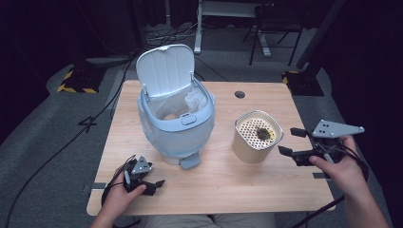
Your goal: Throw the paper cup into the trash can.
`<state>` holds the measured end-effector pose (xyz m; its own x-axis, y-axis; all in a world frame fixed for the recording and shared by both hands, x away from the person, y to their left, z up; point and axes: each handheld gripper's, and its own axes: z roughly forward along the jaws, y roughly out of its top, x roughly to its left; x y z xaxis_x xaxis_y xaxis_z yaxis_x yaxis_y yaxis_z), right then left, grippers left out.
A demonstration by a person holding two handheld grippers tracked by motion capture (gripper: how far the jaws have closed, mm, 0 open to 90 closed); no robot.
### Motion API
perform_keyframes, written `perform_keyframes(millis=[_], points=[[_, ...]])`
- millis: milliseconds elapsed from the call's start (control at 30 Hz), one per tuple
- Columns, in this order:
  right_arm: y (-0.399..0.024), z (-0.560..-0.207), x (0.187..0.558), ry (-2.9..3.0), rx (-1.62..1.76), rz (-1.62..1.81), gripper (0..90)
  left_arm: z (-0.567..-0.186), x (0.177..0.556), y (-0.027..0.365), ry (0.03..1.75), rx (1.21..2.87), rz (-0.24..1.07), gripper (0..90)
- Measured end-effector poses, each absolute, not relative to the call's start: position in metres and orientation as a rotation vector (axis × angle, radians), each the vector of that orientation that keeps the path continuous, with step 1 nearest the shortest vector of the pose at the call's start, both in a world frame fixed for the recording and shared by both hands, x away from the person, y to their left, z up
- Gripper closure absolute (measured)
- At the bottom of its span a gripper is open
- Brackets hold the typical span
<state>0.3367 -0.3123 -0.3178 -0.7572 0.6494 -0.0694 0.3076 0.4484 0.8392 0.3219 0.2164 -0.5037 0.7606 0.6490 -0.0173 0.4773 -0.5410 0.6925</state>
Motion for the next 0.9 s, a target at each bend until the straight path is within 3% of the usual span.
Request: perform_keyframes(millis=[567,900], points=[[-0.363,-0.427,0.324,2.268,1.109,1.149,23.6,-0.504,0.322,0.216,0.838,2.248,0.314,17.5],[-0.379,-0.470,0.331,2.254,1.216,1.095,23.6,-0.504,0.322,0.216,0.851,2.247,0.315,16.4]])
